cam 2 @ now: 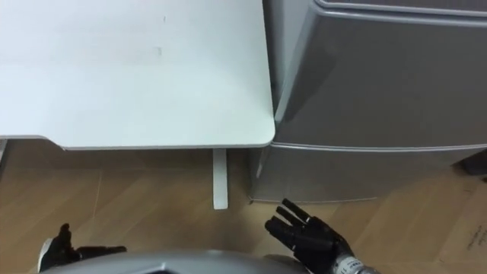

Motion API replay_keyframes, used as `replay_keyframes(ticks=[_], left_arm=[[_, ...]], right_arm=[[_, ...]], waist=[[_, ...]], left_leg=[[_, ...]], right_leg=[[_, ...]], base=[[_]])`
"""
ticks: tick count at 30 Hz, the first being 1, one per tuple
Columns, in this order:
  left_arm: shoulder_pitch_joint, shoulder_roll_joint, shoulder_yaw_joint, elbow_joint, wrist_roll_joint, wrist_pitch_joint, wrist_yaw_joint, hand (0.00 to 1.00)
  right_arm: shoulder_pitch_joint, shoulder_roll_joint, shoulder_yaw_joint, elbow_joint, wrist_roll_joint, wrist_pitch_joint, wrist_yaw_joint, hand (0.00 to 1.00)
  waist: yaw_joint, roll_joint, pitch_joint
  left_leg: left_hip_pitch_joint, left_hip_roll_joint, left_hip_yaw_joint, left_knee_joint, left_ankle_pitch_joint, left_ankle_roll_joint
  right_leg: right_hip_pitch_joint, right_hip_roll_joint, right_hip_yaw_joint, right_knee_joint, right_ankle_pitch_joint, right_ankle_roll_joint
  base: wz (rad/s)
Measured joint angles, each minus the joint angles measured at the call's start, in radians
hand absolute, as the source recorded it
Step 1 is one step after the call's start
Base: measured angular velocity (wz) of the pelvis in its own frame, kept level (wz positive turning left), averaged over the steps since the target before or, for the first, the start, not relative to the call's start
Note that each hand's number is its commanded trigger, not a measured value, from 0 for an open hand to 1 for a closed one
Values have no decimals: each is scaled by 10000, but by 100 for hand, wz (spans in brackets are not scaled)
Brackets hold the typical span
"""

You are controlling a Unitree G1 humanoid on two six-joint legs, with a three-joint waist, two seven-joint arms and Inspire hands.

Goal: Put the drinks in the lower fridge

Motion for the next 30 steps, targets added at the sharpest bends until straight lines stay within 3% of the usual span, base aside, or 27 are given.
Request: replay_keyframes(ticks=[5,16,30], left_arm=[[-40,-12,21,266,97,-17,1,0],[-151,-102,457,658,91,111,19,0],[-237,-316,492,684,112,147,128,0]], right_arm=[[-123,-3,-105,524,-1017,-109,-152,0],[-328,98,-144,1650,-1224,-96,-1490,0],[-744,285,-611,2559,-1616,-116,-2909,0]], waist=[[7,-221,-15],[50,-216,-13],[-44,102,21]], left_leg=[[-10,-9,-34,5,-1,1],[63,-58,-394,-2,-1,1],[210,-119,-645,-20,-1,3]], right_leg=[[54,8,-5,-75,-1,2],[352,9,-258,-337,-4,36],[625,19,-402,-361,-39,97]], base=[[1],[9],[5]])
